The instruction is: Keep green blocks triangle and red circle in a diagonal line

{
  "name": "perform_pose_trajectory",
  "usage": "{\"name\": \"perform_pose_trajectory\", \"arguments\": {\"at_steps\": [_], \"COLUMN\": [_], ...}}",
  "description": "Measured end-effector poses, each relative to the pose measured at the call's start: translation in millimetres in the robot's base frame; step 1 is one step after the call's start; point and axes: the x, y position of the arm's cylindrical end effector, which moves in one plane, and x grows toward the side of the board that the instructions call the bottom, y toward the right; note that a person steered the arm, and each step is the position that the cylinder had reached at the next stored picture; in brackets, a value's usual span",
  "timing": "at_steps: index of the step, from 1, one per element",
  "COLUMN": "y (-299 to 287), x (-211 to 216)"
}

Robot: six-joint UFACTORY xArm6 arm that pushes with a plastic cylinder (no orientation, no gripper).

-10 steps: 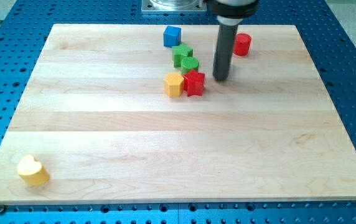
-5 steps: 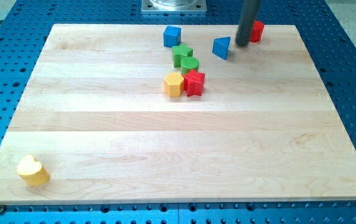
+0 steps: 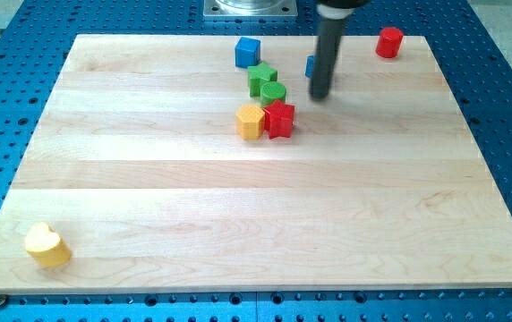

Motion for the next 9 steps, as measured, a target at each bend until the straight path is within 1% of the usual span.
{"name": "perform_pose_trajectory", "arguments": {"at_steps": [1,2,3,4,5,6,7,8,9], "y": [4.1,57.8,57.3,-17.2,13.8,67.7,75.6,-7.1,-96.9], "x": [-20.8,-42.1,-56.0,-67.7,-87.1,-90.7,-92.6,-100.6,-92.8]}}
